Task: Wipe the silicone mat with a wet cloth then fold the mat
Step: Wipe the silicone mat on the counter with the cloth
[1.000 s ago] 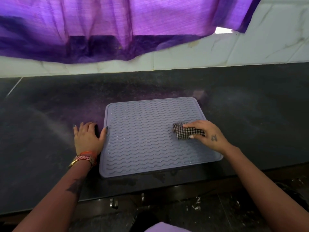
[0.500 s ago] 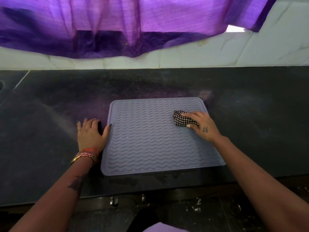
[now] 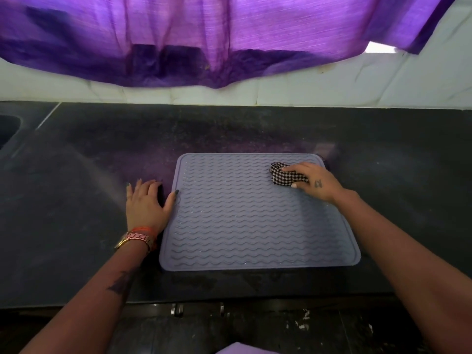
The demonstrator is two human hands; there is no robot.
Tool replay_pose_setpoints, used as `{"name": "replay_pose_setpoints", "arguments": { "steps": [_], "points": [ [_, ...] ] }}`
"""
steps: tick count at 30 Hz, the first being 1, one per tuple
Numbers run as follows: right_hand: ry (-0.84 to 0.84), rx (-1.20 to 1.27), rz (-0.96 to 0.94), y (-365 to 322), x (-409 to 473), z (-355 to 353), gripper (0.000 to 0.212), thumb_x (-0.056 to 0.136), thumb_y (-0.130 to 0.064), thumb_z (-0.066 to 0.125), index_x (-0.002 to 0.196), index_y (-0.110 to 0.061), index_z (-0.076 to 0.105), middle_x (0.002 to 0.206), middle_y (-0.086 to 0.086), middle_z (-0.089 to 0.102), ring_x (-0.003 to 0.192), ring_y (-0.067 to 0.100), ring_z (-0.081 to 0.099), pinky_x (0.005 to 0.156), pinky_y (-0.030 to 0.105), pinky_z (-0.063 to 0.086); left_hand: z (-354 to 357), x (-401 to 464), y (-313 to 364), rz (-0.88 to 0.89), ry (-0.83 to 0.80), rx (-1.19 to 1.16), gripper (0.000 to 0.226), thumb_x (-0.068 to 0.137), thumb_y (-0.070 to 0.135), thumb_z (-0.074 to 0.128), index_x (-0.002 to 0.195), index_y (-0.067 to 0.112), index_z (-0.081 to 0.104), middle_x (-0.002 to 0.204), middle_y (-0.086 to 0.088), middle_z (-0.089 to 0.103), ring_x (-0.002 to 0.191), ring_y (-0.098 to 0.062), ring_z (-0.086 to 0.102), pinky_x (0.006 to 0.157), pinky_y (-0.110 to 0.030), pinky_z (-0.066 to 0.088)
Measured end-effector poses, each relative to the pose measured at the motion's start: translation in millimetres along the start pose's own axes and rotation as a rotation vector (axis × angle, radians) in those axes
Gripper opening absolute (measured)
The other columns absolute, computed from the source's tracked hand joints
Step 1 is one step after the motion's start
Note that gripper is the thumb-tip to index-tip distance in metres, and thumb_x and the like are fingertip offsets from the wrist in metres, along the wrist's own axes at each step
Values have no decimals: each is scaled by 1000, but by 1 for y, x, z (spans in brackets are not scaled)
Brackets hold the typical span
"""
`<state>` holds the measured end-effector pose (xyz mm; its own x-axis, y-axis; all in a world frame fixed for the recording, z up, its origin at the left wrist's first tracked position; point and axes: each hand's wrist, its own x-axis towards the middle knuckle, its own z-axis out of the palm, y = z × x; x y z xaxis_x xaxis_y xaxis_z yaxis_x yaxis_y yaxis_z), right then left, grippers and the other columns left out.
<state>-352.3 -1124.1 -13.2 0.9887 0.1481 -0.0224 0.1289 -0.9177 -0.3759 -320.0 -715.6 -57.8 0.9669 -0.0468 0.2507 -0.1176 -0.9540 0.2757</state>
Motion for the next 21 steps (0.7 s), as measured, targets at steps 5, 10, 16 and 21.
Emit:
{"name": "replay_pose_setpoints", "arguments": {
  "steps": [5, 10, 16, 21],
  "points": [
    [141, -81, 39, 3, 17, -9, 47, 85, -17, 64, 129, -28, 53, 127, 4, 57, 113, 28, 50, 97, 42, 40, 0, 0, 0, -1, -4, -3, 64, 83, 56, 39, 116, 5, 59, 125, -17, 59, 130, -38, 39, 115, -51, 15],
    [21, -148, 49, 8, 29, 0, 50, 89, -14, 57, 136, -27, 44, 133, 7, 51, 119, 32, 46, 103, 43, 35, -1, 0, 1, 0, -3, 0, 61, 84, 54, 42, 115, 5, 59, 124, -17, 59, 130, -38, 40, 115, -51, 16],
    [70, -159, 90, 11, 51, -16, 49, 89, -15, 58, 133, -34, 47, 130, 7, 53, 114, 32, 48, 93, 43, 45, 1, 0, 0, 0, -2, 2, 62, 83, 56, 40, 116, 6, 59, 124, -15, 59, 130, -37, 41, 115, -49, 14],
    [6, -209, 101, 16, 53, -4, 47, 93, -21, 52, 136, -37, 40, 138, 2, 46, 116, 33, 44, 97, 48, 41, 1, 1, -1, 2, 0, 17, 63, 83, 56, 39, 117, 6, 59, 124, -15, 59, 129, -36, 41, 115, -49, 15]
  ]
}}
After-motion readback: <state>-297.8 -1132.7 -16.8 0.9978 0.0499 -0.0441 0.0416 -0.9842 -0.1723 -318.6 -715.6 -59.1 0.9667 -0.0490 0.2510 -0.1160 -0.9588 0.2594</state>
